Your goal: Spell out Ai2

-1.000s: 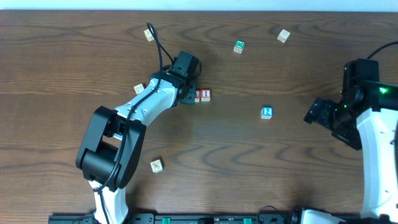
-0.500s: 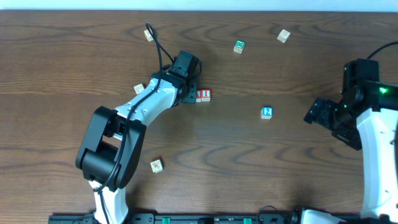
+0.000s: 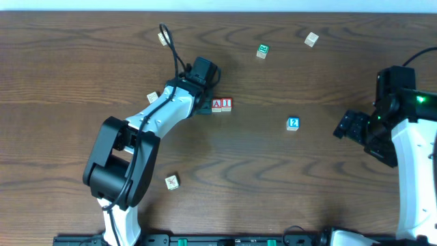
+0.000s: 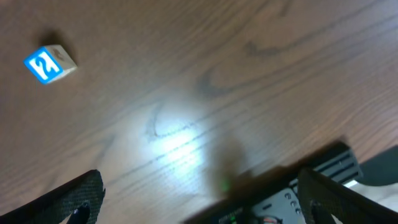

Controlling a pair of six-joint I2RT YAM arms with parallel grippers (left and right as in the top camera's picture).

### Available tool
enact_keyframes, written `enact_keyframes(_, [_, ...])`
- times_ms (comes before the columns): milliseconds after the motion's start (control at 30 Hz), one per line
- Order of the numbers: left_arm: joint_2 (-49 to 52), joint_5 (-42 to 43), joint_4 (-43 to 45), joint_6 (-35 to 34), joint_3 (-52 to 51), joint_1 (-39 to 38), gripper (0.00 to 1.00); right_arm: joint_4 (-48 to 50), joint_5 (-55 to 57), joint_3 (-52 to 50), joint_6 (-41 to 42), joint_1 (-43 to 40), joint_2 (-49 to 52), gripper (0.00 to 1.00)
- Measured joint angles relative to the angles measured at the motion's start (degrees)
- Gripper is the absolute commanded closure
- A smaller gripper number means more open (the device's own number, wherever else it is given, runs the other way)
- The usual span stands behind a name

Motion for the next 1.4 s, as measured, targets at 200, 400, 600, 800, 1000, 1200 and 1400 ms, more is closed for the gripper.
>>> enact_keyframes(200, [-0.8,-3.8,-7.3,0.4,0.1,6.1,0.51,0.3,0.1,0.0,0.0,5.2,0.0,0.01])
enact_keyframes(400, [-16.6,-0.5,-8.1,3.5,0.2,10.0,0.42,7.7,2.6,-4.9,1.4,18.9,0.0,0.01])
enact_keyframes(600, [-28.2,3.4,-13.5,6.4,0.8,9.4,0.27,16.1,1.0,-12.9,3.3,20.7,4.8,0.07])
enact_keyframes(800, [-32.7,7.2,-17.9,7.4,0.8,9.3,0.05,23.8,-0.3,-12.9,1.5,20.7,13.3,0.08])
enact_keyframes(1000, [-33.2,9.3,-19.7,7.8,0.8,9.2,0.05,25.6,-1.3,-12.8,-0.4,20.7,16.4,0.06])
enact_keyframes(1200, [-33.2,12.1,-19.6,7.8,0.8,9.2,0.05,26.7,-1.6,-8.2,-2.4,20.3,18.3,0.05])
enact_keyframes(1400, [-33.2,12.9,-19.6,7.8,0.8,9.2,0.05,25.5,-1.7,-1.8,-3.8,20.1,26.0,0.06])
